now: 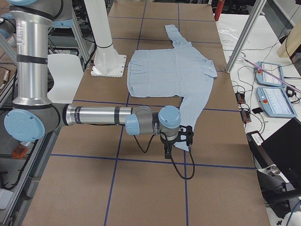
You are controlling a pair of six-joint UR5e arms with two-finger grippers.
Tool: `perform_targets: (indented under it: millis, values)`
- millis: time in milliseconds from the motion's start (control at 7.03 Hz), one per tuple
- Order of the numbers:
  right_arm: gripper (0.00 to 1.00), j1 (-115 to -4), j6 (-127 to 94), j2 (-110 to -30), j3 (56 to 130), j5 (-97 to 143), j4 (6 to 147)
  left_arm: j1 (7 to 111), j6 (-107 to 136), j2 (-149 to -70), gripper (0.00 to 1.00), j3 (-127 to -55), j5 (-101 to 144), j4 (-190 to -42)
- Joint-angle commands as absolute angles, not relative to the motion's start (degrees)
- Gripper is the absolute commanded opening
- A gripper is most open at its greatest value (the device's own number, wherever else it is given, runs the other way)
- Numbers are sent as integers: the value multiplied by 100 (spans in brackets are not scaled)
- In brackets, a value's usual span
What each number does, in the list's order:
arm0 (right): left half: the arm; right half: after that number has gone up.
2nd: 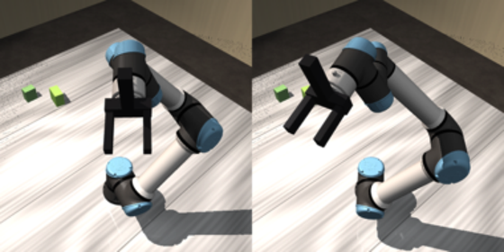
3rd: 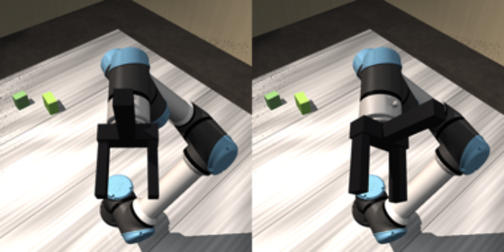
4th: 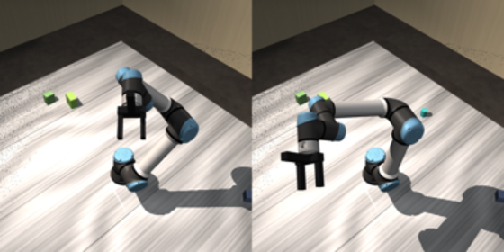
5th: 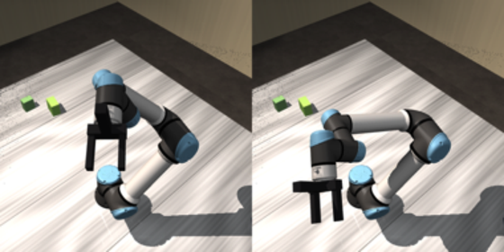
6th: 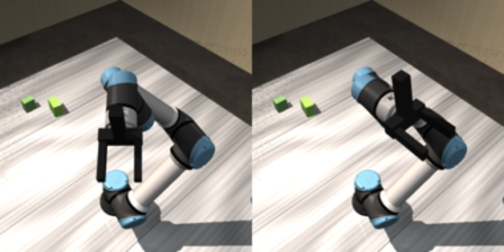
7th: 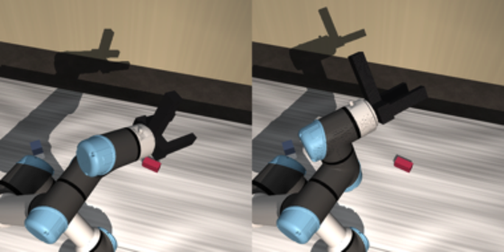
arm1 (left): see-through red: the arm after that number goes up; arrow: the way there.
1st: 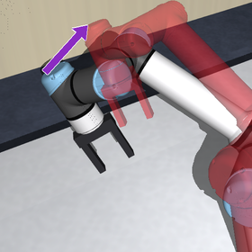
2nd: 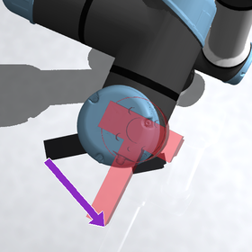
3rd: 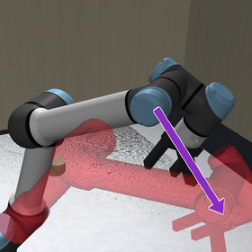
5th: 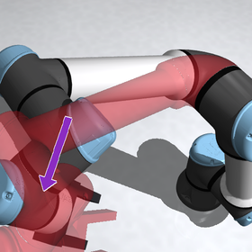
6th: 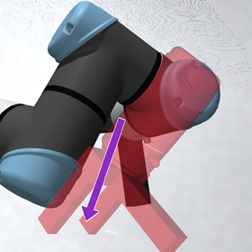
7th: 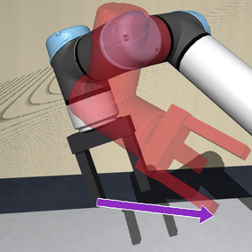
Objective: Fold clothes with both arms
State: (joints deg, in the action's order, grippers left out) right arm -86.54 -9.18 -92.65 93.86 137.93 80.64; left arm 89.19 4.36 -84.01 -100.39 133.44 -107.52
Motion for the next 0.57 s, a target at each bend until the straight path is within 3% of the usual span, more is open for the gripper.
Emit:
perform_targets:
  millis: [0, 284, 427]
  values:
    - [100, -8000, -1307, -8600, 8287, 13720, 6688, 8842, 737, -8829, 100, -9643, 13342, -11294]
    - [100, -7472, -2107, -8350, 7054, 13048, 4624, 8763, 747, -8930, 100, -9466, 13377, -11294]
    - [100, -7227, -2214, -8350, 6901, 12947, 4406, 8763, 738, -8930, 100, -9466, 13377, -11303]
